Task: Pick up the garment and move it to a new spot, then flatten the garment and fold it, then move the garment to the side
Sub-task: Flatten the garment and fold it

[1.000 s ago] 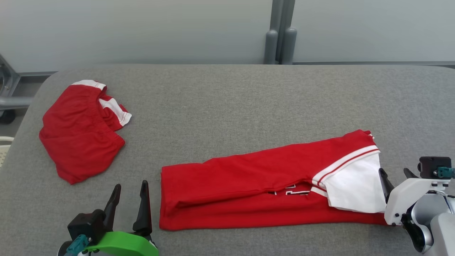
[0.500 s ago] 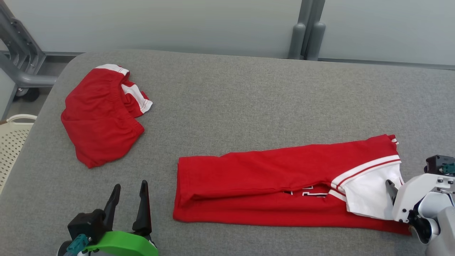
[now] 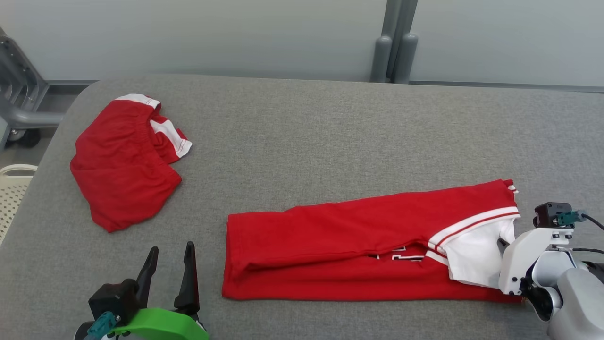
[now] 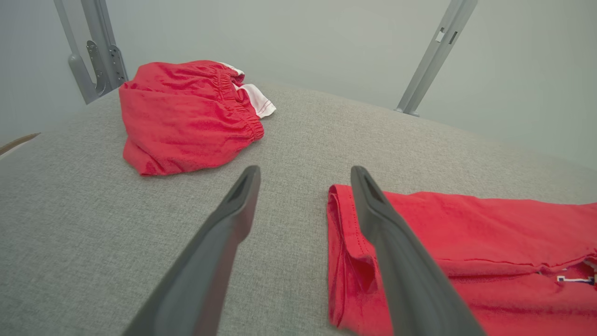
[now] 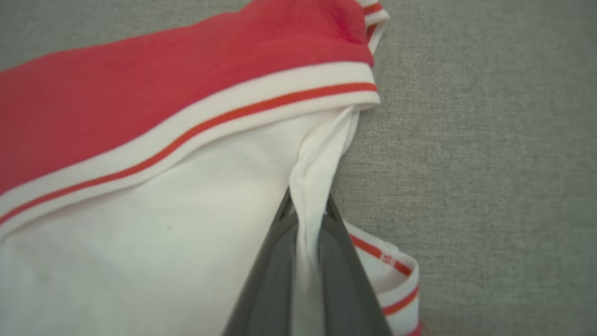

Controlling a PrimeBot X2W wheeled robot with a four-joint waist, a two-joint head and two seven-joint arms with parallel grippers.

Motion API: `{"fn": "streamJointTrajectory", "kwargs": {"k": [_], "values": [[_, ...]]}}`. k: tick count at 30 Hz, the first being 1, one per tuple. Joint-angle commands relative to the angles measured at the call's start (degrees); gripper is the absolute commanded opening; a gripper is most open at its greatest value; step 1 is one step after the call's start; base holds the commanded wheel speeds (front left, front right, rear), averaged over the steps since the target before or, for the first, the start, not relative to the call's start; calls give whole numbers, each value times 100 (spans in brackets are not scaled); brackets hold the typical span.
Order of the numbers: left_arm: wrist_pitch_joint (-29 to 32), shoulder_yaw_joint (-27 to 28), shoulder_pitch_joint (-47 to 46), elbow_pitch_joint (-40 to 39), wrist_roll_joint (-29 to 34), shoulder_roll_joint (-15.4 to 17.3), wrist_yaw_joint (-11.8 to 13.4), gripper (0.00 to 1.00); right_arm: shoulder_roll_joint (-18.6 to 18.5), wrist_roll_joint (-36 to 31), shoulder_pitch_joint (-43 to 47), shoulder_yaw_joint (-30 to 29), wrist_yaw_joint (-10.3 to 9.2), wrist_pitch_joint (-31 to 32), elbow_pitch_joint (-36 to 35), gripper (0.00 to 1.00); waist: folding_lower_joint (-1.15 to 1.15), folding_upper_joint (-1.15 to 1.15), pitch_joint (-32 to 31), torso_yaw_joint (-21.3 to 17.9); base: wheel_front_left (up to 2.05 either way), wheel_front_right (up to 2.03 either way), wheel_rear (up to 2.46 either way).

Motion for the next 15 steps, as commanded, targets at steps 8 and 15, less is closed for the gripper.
{"fn": "streamJointTrajectory", "kwargs": {"k": [8, 15], "values": [[6, -7, 119, -25, -36, 73, 17, 100, -227, 53, -141, -2, -12, -225, 15, 0, 0, 22, -228, -430, 0, 0, 0], [-9, -38, 147, -97, -4, 48, 48, 100, -615, -58, -197, -245, -11, -301, -96, 0, 0, 22, -270, -802, 0, 0, 0]]}}
